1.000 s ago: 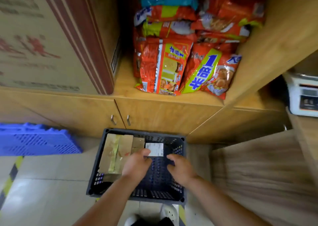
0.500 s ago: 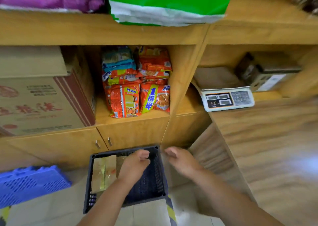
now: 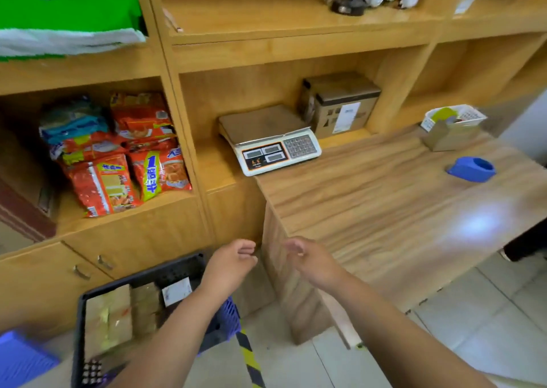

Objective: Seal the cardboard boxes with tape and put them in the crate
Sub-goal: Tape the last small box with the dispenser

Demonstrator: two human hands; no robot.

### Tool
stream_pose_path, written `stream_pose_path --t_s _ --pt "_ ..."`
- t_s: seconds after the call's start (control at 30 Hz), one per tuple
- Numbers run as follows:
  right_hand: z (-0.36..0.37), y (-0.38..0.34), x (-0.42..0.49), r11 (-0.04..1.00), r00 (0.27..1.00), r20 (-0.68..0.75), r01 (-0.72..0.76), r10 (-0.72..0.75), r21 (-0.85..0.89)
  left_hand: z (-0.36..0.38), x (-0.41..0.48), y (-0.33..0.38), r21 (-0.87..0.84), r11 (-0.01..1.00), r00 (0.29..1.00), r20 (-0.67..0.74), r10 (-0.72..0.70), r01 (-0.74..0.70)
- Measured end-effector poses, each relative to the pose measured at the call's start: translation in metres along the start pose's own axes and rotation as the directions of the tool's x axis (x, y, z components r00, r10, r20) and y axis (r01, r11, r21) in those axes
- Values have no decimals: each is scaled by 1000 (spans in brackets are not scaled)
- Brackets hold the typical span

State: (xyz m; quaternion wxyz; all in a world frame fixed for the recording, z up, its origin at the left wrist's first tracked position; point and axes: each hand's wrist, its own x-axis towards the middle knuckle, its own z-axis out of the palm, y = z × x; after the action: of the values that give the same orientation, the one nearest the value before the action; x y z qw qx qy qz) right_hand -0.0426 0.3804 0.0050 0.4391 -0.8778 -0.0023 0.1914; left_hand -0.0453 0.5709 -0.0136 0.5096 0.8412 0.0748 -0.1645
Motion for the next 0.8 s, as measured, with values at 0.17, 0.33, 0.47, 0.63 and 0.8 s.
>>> stream_pose_path --t_s 0.17,0.33,0.47,0.63,0.8 --pt "-105 82 -55 1000 994 -106 -14 16 25 124 -16 74 75 994 996 27 83 -85" --pt "-196 150 -100 997 989 -124 -78 79 13 224 -22 126 88 988 988 98 120 -129" --pt "-243 187 -116 993 980 -160 -109 115 43 274 -14 154 89 983 980 131 151 -163" --pt "-284 226 -111 987 972 -183 -127 144 102 315 15 177 76 987 983 126 133 -143" --pt "-333 266 -88 979 967 -182 -153 176 135 360 59 203 34 985 977 142 161 -167"
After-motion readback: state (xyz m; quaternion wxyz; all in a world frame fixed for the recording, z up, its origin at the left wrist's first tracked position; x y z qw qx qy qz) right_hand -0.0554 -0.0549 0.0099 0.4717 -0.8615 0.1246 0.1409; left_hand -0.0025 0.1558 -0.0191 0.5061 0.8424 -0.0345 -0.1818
